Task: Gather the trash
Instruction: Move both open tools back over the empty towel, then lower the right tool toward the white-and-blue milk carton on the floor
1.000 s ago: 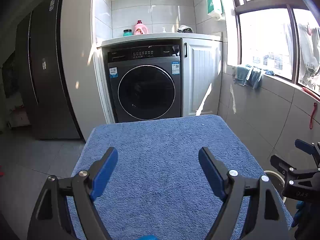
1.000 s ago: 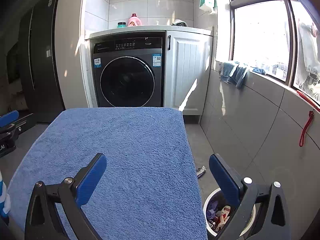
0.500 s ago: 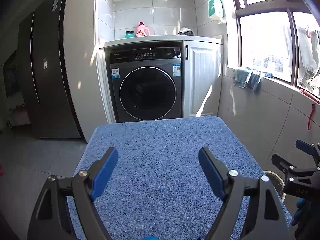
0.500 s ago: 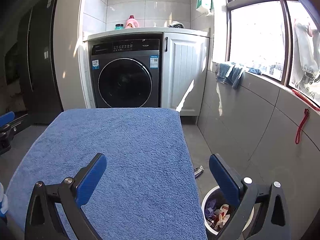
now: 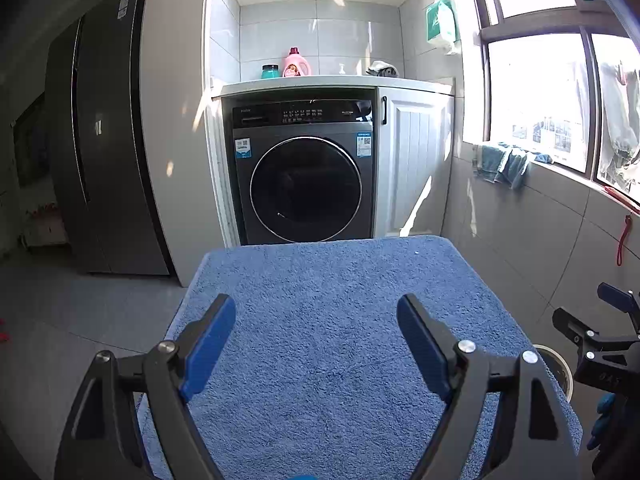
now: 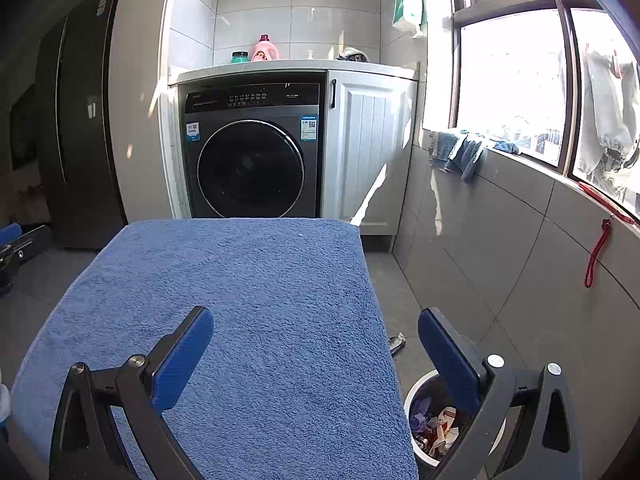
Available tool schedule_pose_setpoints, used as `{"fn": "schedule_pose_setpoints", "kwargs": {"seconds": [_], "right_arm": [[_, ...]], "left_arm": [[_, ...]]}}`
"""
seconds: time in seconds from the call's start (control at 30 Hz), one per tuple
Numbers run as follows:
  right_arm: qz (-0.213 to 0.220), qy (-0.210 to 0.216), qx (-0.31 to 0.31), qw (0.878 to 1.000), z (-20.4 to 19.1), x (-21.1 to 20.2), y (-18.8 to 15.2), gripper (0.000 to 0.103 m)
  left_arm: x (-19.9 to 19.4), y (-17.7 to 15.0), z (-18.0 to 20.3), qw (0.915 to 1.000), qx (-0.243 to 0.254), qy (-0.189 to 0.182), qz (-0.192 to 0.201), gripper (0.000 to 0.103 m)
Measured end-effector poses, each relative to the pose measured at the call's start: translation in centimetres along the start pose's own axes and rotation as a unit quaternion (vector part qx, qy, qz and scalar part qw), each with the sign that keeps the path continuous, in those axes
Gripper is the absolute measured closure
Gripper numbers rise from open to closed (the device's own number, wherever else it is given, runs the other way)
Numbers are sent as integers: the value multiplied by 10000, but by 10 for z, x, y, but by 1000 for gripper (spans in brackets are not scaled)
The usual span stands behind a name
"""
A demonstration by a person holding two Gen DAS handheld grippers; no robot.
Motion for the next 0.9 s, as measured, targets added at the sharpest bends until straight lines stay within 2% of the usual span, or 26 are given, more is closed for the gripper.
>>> {"fn": "schedule_pose_setpoints", "kwargs": {"seconds": [0.23, 0.37, 0.77, 0.9], "right_arm": [[60, -80, 61, 9999, 10, 2, 0, 0], [57, -200, 208, 9996, 31, 2, -3, 0], [-38, -1089, 741, 9913, 149, 18, -11, 0], [-187, -1150, 908, 9890, 182, 37, -15, 0]], "left_arm": [[8, -2, 6, 9999, 75, -60, -79, 21], [14, 0, 19, 9997, 110, -166, -136, 21], [55, 1, 67, 9973, 492, -350, -415, 21], [69, 1, 81, 9962, 595, -376, -509, 21]]}}
Point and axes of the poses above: each gripper's, at about its wrist camera, not at the fingertips, and x roughly the way its jaws point, z to its right, y to its top, the point moved 8 cm from there along x, roughly the way its jaws point, and after that the axes turned 4 degrees about x, right-handed, at the moved point
